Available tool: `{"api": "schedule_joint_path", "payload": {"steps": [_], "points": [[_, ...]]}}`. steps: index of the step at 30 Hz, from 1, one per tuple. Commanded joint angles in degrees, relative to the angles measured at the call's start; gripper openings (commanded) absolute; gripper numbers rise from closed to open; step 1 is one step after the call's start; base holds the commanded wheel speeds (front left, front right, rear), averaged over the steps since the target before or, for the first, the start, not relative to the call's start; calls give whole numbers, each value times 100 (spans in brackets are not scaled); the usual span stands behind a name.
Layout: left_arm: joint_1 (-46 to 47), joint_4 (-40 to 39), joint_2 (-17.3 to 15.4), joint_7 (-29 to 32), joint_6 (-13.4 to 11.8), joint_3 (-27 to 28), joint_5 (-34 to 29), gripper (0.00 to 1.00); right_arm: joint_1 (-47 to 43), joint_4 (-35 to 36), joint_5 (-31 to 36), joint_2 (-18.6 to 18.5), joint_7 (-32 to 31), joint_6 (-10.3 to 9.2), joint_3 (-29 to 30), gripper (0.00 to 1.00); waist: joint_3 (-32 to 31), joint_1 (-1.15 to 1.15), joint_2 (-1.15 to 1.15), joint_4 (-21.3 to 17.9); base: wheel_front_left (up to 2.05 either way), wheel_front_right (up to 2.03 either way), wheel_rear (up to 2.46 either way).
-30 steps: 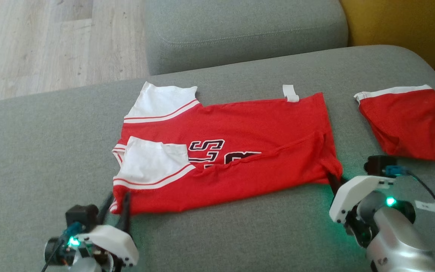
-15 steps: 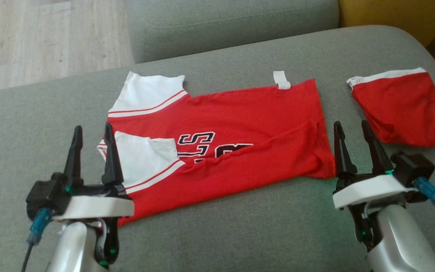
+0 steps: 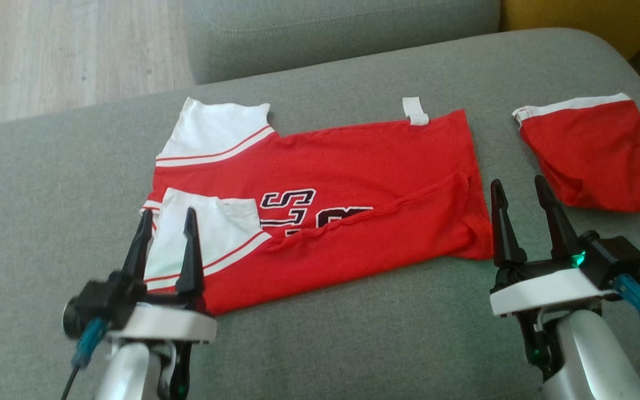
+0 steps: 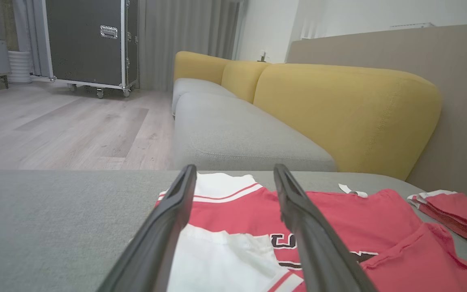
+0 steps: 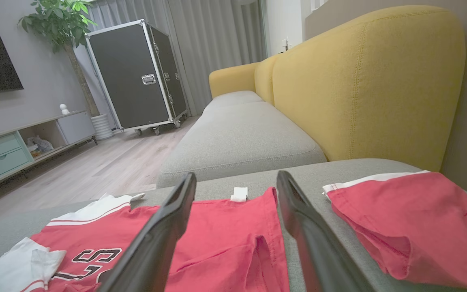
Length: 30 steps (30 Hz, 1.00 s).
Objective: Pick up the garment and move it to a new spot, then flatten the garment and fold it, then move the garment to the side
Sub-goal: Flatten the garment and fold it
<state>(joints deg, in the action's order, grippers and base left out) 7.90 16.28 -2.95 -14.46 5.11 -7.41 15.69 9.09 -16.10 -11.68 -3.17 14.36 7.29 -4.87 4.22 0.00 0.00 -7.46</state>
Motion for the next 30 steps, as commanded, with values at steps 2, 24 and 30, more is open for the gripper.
{"api": "schedule_joint_path", "payload": {"steps": [2,24,30], "points": [[566,12,-73,-53,46,95,-143,100,219,245,-37,28,62,20,-128,100,109,0,0,-13,0,0,0],[5174,3159,-2155,2967,236,-1798,872,100,1245,699,-309,29,63,20,-228,100,1805,0,0,-775,0,0,0],[5648,3722,-2361,3051,237,-2012,1087,100,1335,812,-508,29,63,20,-323,100,2104,0,0,-1033,0,0,0]]}}
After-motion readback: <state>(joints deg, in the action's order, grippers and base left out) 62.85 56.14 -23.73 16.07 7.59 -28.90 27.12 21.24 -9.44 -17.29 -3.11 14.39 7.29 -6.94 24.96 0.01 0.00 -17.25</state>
